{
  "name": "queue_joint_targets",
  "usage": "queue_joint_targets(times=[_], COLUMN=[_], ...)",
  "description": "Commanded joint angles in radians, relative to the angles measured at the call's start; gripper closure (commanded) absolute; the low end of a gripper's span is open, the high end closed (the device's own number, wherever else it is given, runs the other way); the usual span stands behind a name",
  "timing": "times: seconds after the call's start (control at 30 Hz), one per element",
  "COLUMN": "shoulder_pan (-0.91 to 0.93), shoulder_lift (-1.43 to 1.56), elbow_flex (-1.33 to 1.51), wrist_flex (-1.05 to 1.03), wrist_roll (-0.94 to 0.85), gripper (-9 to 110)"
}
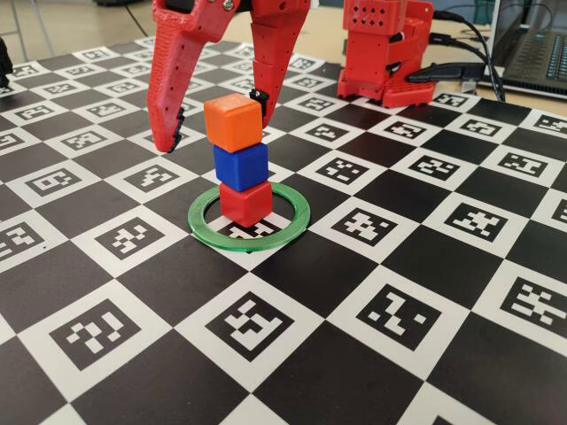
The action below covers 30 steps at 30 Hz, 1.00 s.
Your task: Grab the red cube then put it in the green circle then put the blue cube on top and finally the orange cube on top
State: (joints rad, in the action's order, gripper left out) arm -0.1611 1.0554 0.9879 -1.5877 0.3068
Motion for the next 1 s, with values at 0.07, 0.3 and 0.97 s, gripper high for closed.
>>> queue_joint_targets(times=[0.07,0.3,0.97], shoulder_pan=[-0.011,0.003,0.460], shoulder_lift=[0.225,0.399,0.790], elbow_flex=[-0.003,-0.012,0.618], wrist_flex=[-0.038,-0.115,0.150], wrist_roll=[-0.020,-0.060,-0.483], gripper=[54,54,94])
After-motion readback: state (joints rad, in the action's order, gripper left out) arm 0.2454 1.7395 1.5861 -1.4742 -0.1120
